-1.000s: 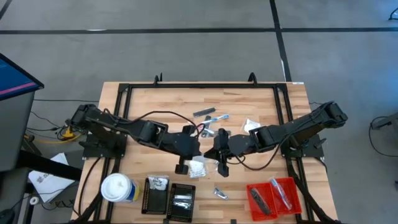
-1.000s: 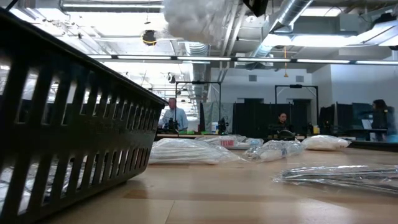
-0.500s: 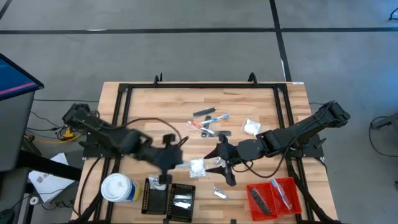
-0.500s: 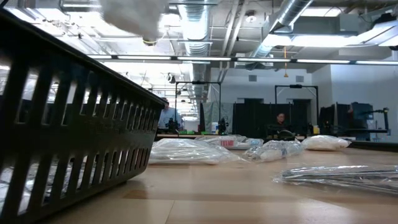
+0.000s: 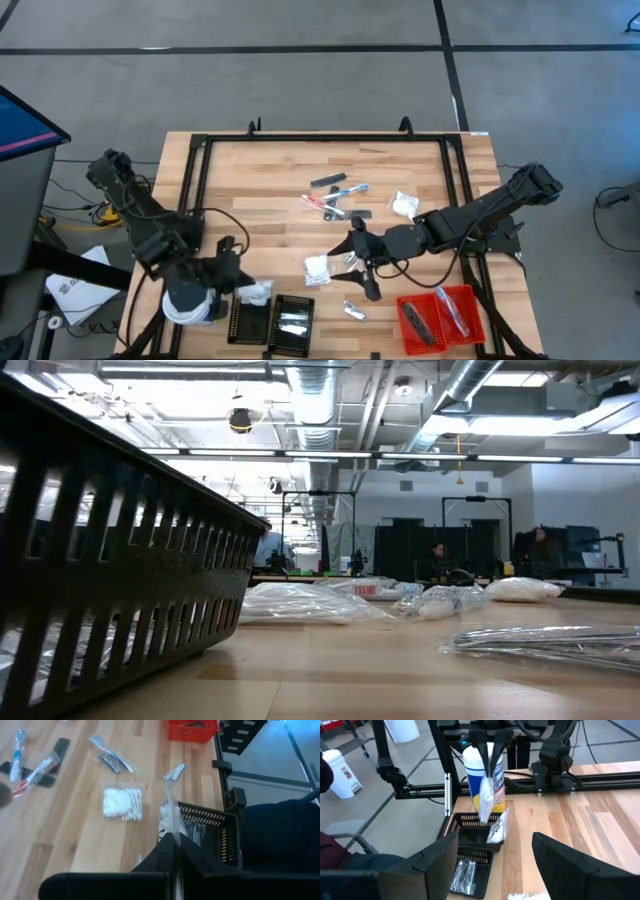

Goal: Pick & Place Travel size toiletries
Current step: Put the cotton pack into the left black bin

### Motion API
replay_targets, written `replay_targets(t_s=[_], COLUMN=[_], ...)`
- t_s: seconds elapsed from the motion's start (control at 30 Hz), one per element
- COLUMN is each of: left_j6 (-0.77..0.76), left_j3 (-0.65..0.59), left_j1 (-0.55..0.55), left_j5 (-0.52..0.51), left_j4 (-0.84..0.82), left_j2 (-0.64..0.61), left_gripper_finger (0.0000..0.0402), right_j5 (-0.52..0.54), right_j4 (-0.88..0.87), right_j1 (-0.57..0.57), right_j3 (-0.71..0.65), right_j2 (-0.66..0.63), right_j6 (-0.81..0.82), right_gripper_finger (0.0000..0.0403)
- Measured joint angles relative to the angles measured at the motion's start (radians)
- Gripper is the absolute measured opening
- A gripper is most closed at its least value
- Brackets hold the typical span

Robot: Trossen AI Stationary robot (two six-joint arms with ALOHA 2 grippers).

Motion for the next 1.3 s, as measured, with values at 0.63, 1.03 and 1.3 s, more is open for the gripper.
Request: replay_targets(t_s=[0.63, 1.03, 1.3], left_j6=[0.579, 0.485, 0.282], left_j3=[-0.037, -0.036, -0.011], left_j1=[0.024, 0.314, 0.452], left_j5=[0.55, 1.319, 1.524], left_j4=[0.698, 1.082, 1.3], left_j2=[-0.011, 0.123, 0.363], left_gripper_finger=[0.0, 0.0, 0.0], right_j5=[-0.004, -0.004, 0.049], right_j4=[0.236, 0.403, 0.543], right_j1=[0.086, 0.234, 0.234], right_j3=[-0.002, -0.002, -0.001], right_j2=[0.016, 0.095, 0.195], right_j6=[-0.496, -1.117, -1.338], right_gripper_finger=[0.0249, 0.0237, 0.017])
